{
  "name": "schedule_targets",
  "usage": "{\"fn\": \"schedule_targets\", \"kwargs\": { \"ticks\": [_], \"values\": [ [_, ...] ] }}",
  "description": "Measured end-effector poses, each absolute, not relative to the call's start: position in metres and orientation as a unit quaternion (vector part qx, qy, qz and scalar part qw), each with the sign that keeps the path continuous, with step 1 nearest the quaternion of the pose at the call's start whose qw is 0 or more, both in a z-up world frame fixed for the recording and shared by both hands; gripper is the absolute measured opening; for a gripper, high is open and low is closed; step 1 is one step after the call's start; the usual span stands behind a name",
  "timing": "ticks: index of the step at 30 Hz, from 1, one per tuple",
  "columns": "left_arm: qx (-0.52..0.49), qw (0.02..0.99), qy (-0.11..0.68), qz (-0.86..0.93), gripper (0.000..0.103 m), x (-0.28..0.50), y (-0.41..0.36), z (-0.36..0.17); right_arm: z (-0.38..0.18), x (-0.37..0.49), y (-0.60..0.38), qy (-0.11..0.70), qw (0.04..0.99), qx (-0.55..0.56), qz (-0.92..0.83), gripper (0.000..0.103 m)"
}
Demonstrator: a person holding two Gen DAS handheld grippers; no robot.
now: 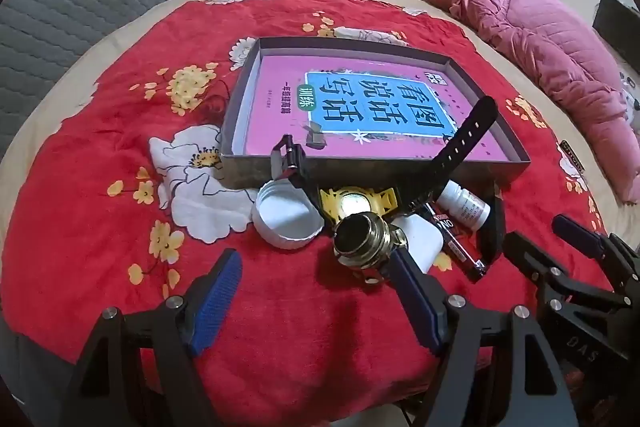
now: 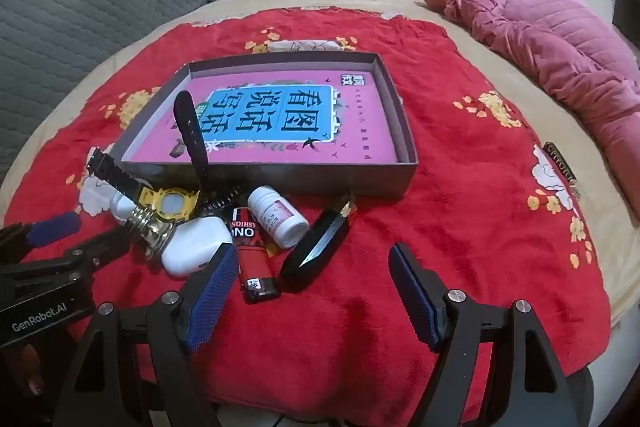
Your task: Organize rigid objects
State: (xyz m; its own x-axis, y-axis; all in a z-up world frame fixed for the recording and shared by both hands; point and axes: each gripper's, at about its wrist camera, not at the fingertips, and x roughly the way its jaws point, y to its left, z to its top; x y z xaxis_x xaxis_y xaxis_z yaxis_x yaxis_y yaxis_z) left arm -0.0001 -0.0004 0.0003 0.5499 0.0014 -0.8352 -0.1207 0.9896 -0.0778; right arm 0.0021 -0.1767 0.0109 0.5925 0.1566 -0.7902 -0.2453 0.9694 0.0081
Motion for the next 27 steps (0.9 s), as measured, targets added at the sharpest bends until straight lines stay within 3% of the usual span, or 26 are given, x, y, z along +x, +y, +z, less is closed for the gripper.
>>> {"fn": "schedule_targets", "kwargs": {
  "ticks": [27],
  "values": [
    [-0.059, 0.886, 0.46, 0.028, 0.075, 0.0015, -0.0022, 0.002, 0.0164, -0.001, -0.1741, 0.419, 0.898, -0.06, 0.122, 0.078]
  ]
}}
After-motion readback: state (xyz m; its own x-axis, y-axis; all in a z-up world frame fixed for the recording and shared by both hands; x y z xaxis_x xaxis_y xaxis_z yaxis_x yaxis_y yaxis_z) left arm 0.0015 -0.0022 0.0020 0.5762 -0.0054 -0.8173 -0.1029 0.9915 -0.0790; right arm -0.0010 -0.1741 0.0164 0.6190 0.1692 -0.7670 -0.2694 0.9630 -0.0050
